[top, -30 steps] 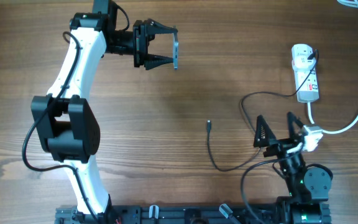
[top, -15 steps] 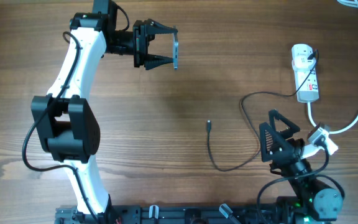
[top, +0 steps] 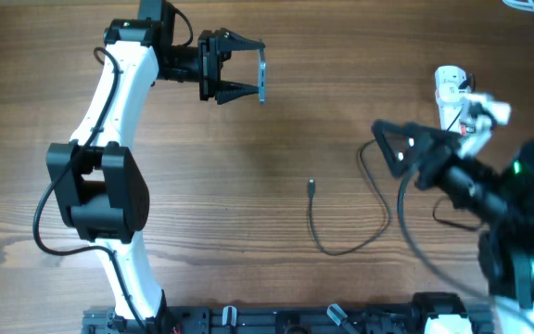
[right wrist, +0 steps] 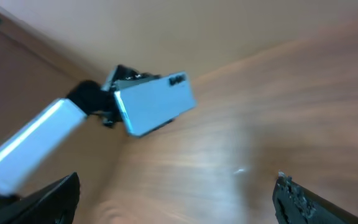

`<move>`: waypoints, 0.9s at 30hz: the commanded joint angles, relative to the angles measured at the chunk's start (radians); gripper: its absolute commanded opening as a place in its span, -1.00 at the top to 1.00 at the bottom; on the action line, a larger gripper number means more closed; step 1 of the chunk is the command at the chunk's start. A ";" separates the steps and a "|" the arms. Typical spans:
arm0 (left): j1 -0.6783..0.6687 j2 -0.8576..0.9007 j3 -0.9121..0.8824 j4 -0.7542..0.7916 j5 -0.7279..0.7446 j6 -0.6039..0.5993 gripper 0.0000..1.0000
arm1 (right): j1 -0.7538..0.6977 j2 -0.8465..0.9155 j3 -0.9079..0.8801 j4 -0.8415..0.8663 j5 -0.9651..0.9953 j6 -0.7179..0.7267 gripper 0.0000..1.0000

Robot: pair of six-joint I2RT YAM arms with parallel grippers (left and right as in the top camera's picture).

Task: Plug charger to phone and switch on socket
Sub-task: 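Swing the right gripper from the power strip toward the held phone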

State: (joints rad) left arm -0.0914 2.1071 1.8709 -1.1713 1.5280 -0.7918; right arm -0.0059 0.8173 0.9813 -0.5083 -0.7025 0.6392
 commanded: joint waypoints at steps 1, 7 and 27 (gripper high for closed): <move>0.006 -0.039 0.009 0.000 0.049 0.002 -0.35 | -0.002 0.099 0.015 0.017 -0.253 0.130 -0.99; 0.006 -0.039 0.009 0.000 0.049 0.002 -0.35 | 0.090 0.165 0.025 0.079 -0.294 -0.036 -0.99; 0.003 -0.039 0.009 0.000 0.046 0.002 -0.33 | 0.821 0.810 1.059 -0.699 0.977 -0.216 -0.99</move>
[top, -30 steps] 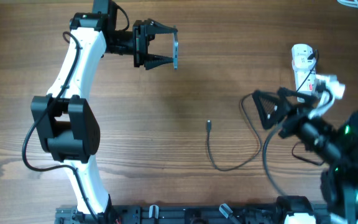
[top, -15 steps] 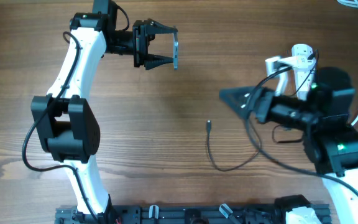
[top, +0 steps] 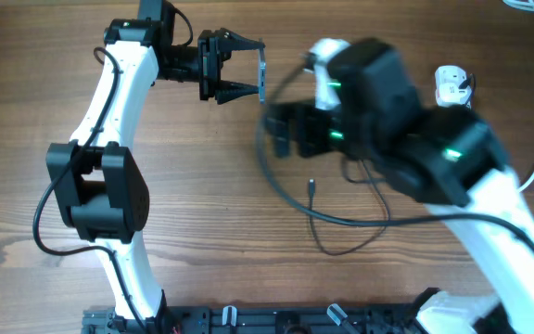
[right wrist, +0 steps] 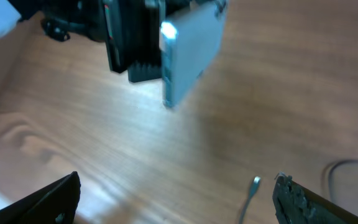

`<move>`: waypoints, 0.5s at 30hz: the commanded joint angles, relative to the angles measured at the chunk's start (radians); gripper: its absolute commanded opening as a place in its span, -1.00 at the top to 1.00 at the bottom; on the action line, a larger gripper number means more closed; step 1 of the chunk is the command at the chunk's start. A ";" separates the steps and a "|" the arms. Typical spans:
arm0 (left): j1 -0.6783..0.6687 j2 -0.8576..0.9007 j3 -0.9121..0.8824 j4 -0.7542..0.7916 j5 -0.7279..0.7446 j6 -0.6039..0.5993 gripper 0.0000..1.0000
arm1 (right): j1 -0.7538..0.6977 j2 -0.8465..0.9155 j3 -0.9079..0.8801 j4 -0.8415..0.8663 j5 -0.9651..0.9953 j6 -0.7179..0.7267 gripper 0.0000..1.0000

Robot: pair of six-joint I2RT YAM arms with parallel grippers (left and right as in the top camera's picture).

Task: Plug charger to phone and switch on socket
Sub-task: 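Swing the right gripper from the power strip toward the held phone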

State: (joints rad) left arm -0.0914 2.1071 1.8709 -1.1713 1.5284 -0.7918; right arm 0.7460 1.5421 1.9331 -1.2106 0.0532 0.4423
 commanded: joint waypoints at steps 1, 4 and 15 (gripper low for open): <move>0.003 -0.039 0.009 0.000 0.046 0.002 -0.33 | 0.079 0.108 0.121 0.008 0.248 -0.007 -0.99; 0.003 -0.039 0.009 0.000 0.045 0.002 -0.32 | 0.082 0.156 0.126 0.027 0.293 0.027 -0.99; 0.003 -0.039 0.009 0.003 0.027 0.002 -0.33 | 0.082 0.216 0.124 0.081 0.308 0.047 -0.99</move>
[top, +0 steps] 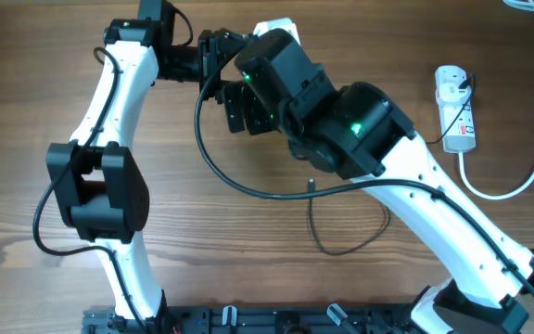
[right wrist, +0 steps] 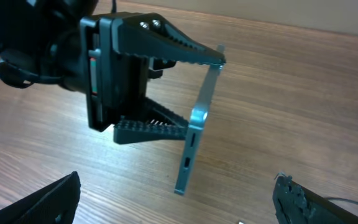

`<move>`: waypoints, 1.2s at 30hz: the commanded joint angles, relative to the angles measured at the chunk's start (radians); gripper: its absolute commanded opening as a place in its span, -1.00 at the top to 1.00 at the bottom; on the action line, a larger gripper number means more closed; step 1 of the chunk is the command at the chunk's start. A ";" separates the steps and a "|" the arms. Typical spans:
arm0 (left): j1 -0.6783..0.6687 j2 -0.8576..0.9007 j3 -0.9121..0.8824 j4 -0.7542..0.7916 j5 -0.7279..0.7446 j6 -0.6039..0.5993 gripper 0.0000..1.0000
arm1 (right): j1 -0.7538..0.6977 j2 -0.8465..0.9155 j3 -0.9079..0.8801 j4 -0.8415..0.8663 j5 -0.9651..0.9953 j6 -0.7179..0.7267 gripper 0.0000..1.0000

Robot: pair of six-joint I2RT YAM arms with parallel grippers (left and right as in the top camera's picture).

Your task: Plug charger to phone and switch on socket

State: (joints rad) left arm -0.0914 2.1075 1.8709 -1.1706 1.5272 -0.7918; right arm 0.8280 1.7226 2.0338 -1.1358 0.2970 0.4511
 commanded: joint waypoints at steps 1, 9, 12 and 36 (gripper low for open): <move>0.003 -0.039 0.009 0.003 0.028 0.002 -0.33 | 0.000 0.043 0.023 0.007 0.071 0.055 -0.99; 0.004 -0.039 0.009 0.003 0.028 0.002 -0.33 | -0.010 0.090 0.021 0.047 0.077 0.063 -0.49; 0.004 -0.039 0.009 0.003 0.029 0.002 -0.33 | -0.031 0.095 0.020 0.051 0.077 0.134 -0.59; 0.004 -0.039 0.009 0.003 0.029 0.002 -0.34 | -0.051 0.121 0.020 0.079 0.046 0.135 0.41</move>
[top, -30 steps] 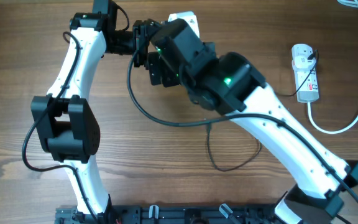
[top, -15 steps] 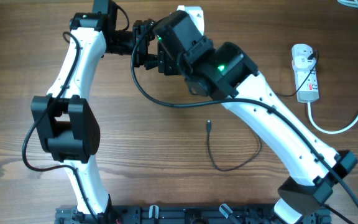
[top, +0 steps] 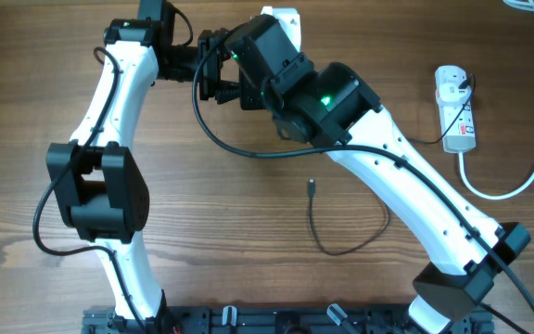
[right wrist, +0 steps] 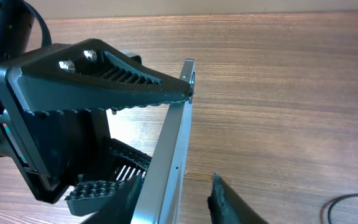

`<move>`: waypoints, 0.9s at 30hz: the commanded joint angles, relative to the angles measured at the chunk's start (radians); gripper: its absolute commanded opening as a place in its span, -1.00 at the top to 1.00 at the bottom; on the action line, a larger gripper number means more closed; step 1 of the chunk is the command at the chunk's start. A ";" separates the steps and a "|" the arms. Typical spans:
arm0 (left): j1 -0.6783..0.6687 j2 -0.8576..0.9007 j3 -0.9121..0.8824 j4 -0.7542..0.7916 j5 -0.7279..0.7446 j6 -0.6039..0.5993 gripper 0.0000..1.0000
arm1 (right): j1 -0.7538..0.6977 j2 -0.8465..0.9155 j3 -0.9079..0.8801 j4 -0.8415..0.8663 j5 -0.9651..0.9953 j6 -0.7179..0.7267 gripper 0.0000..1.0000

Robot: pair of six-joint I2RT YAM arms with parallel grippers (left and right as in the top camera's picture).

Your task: Plug charger to phone and switch on socket

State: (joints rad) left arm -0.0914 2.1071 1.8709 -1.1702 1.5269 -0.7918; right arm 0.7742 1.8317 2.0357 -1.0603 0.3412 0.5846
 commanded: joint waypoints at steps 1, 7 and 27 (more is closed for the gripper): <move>0.004 -0.039 0.009 0.002 0.029 0.002 -0.34 | 0.002 0.012 0.018 0.003 0.002 0.002 0.45; 0.004 -0.039 0.009 0.002 0.029 0.002 -0.35 | 0.002 0.012 0.018 0.002 -0.009 0.003 0.63; 0.004 -0.039 0.009 0.003 0.028 0.001 -0.86 | 0.000 0.012 0.018 0.002 -0.007 0.148 0.92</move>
State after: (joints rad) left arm -0.0910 2.1071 1.8709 -1.1694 1.5192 -0.7986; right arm 0.7750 1.8317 2.0357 -1.0649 0.3367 0.6201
